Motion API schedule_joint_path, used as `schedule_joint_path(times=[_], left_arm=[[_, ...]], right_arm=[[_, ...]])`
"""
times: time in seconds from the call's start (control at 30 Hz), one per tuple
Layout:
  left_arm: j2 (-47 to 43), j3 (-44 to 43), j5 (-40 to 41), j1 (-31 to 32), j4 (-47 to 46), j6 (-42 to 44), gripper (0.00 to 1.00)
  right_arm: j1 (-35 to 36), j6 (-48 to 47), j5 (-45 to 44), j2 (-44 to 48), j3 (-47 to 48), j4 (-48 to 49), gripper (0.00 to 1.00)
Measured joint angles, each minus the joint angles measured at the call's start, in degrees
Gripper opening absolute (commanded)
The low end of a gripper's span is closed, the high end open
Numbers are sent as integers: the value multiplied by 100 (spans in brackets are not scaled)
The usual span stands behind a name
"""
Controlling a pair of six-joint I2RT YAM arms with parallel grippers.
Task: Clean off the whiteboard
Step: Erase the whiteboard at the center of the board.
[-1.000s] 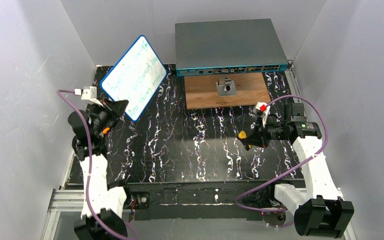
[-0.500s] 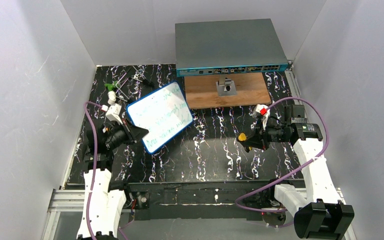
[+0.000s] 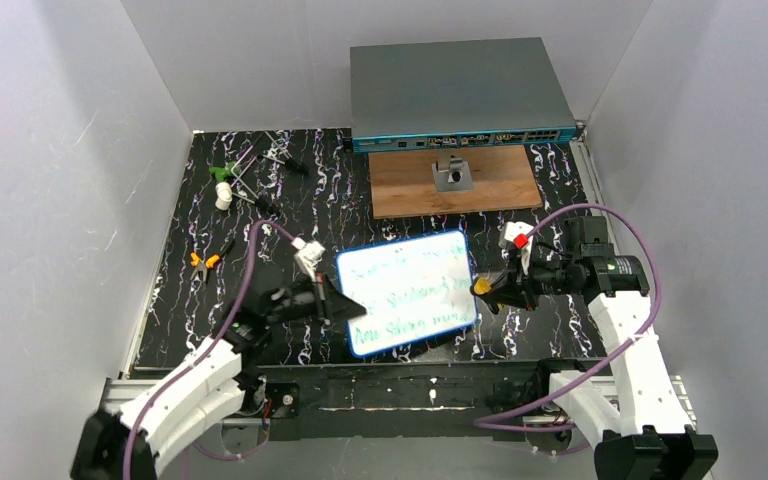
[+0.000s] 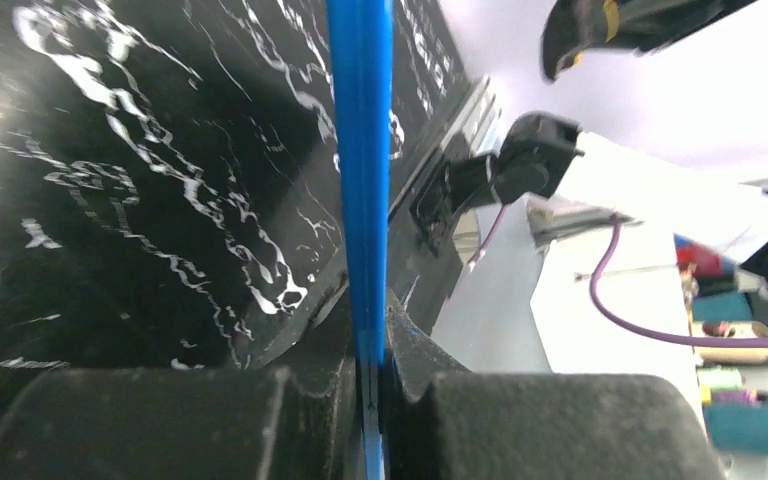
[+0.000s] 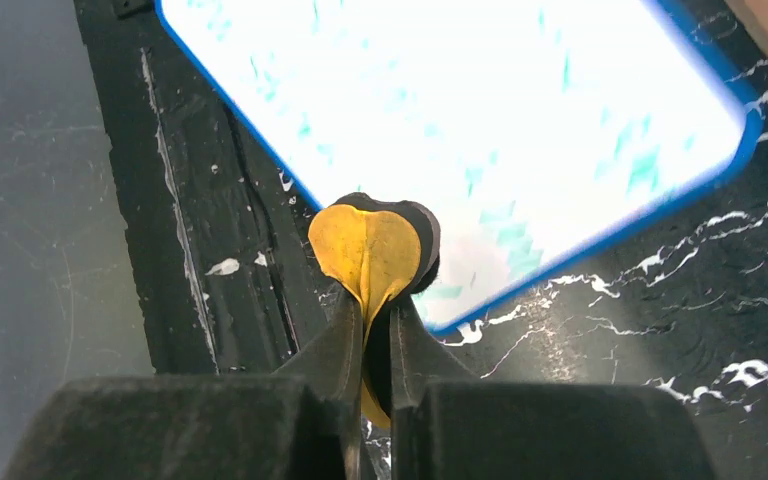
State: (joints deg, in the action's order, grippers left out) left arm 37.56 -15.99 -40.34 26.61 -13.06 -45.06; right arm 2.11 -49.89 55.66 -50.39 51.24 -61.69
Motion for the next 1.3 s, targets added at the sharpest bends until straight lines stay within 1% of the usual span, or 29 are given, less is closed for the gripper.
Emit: schedule_joint_path(times=[0.1, 0.17, 0.27, 0.37, 0.43, 0.63, 0.7, 0.83, 0.97, 1.13, 1.3], left_arm=[[1010, -70, 708, 1134, -634, 31, 0], [1801, -195, 1040, 1674, -1152, -20, 0], [2605, -527, 1412, 2166, -1832, -57, 0], [3141, -765, 1882, 2461, -2251, -61, 0], [3368, -883, 2122, 2603, -2396, -79, 0], [3871, -1176, 2771, 3003, -2686, -225, 0], [4019, -1224, 2889, 3082, -2800, -321, 0], [4221, -1235, 2997, 3139, -3045, -549, 0], [4271, -1235, 3016, 3143, -3101, -664, 0], [4347, -1226, 3051, 3121, -3147, -767, 0], [4413, -1224, 3047, 3121, -3254, -804, 0]], right_arm=[[328, 44, -216, 46, 208, -22, 1], [590, 219, -437, 59, 291, 109, 1], [1082, 494, -894, -20, 302, 420, 1], [1718, 752, -1432, -310, 302, 798, 1], [2184, 925, -1838, -586, 302, 1093, 1], [3270, 1292, -2929, -1145, 492, 1740, 1], [3711, 1364, -3314, -1311, 643, 1945, 1], [4310, 1432, -3882, -1447, 787, 2162, 1], [4551, 1508, -4426, -1569, 835, 2337, 1], [4636, 1648, -4977, -1755, 789, 2625, 1], [4638, 1635, -5073, -1768, 778, 2658, 1]])
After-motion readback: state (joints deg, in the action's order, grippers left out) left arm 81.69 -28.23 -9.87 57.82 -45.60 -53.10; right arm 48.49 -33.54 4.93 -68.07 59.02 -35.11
